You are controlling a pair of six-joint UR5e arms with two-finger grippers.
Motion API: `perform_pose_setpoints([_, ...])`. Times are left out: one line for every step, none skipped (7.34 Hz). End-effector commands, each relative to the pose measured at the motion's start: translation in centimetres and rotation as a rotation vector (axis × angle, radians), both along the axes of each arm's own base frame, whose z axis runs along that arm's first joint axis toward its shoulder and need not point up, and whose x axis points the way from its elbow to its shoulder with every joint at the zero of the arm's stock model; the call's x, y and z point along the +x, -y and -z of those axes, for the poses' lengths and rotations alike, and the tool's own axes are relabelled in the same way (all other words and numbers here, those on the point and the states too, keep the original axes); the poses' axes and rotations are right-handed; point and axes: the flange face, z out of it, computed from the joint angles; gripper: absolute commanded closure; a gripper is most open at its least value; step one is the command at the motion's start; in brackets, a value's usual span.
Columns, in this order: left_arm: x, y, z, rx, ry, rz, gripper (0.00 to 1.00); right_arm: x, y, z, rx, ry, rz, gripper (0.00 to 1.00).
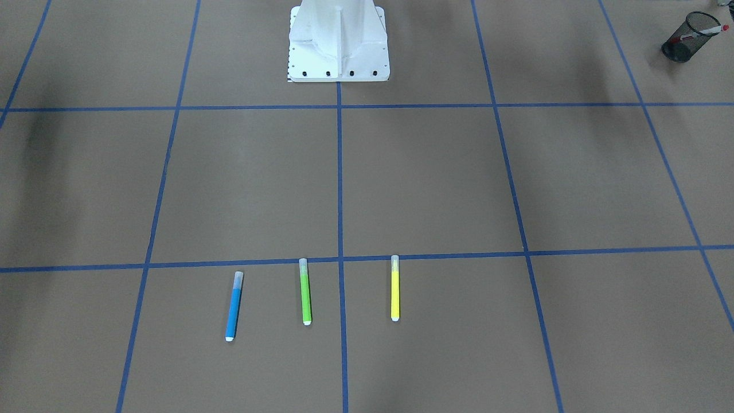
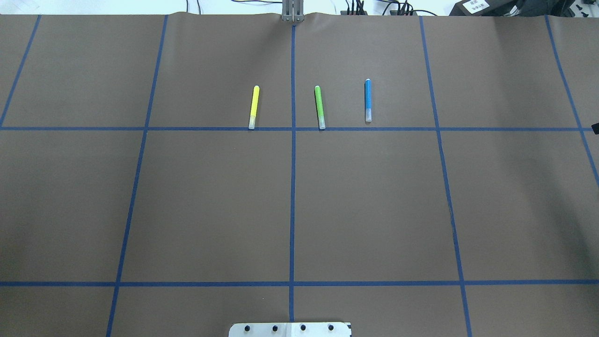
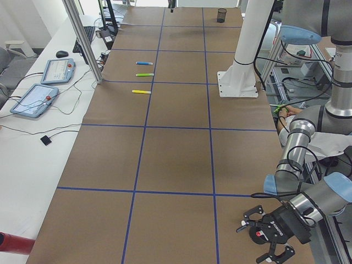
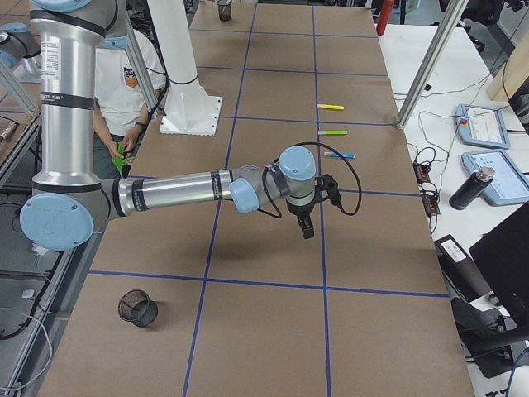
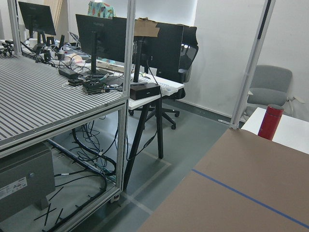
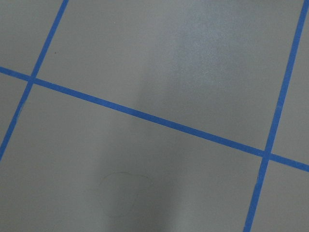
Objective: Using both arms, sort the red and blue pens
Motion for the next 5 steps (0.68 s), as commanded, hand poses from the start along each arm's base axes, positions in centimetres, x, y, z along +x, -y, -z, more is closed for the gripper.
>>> perform_pose_setpoints([-0.8,11.1,1.2,-0.043,-0.066,-0.284,0.02,-1.0,0.6,0.6,-0.011,0.006,-0.002,0.00])
perform_pose_setpoints([0.0,17.8,2.7,-0.052,-0.091,-0.420,0.02,-2.3,1.2,1.6,-0.044,0.020,-0.024,0.00])
perform_pose_setpoints([1.4,24.2,4.6,-0.066,-0.103,-0.532,0.02,-3.8,1.8,2.7,-0.082,0.036,-0.045,0.00])
perform_pose_setpoints([3.7,31.0,7.6,-0.074,-0.127,-0.640,0.02,-5.6,2.8,4.5,-0.102,0.053,-0.058,0.00])
perform_pose_setpoints([6.2,37.0,11.1,-0.095,-0.143,-0.724,0.02,-8.6,4.4,7.4,-0.135,0.067,-0.099,0.00])
